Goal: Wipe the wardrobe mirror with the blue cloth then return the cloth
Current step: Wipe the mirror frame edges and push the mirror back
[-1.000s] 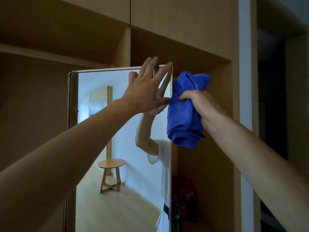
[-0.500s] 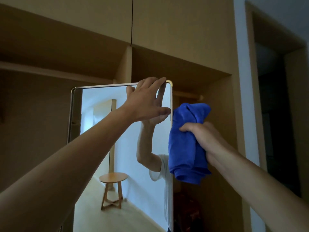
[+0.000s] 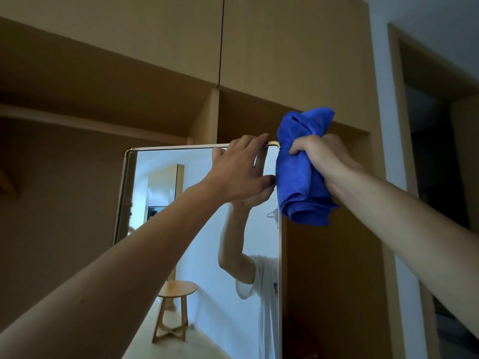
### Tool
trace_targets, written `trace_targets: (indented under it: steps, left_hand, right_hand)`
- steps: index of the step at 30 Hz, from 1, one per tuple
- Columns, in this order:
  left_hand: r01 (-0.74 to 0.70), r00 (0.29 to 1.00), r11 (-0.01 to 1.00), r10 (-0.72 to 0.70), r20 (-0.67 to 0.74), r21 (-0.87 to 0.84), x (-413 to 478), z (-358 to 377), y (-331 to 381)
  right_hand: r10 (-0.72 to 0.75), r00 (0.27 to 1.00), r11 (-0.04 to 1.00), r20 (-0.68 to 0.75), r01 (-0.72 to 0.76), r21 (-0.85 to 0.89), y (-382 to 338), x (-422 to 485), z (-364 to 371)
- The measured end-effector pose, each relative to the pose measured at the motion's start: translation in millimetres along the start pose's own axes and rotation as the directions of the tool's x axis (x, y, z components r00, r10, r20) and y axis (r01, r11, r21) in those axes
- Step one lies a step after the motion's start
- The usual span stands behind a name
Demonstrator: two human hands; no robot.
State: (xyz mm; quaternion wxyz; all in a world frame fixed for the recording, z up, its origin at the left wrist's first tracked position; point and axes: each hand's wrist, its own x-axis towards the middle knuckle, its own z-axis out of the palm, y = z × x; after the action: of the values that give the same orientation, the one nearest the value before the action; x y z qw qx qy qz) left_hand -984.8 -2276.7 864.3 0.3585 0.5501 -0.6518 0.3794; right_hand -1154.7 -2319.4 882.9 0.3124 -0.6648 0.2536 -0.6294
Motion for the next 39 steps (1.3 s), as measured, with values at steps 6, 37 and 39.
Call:
trace_targets:
  steps: [6,37,39]
  left_hand:
    - [-0.011,1.0,1.0,0.011,0.013,0.008,1.4,-6.4,-8.3]
    - [0.263,0.96,0.946,-0.237,-0.147,0.189,-6.8,-45.0,-74.8]
    - [0.253,0.964,0.939,-0.226,-0.137,0.231,-8.0,-48.1,-72.0]
  right_hand:
    - [-0.331,0.931,0.777,0.155,0.362,-0.514,-25.1,17.2,-7.4]
    - [-0.21,0.859,0.457,0.467,0.508,-0.73,-53.7,62.0,-17.0]
    - [-0.23,0.856,0.432,0.464,0.517,-0.739,-52.8,60.7,-14.9]
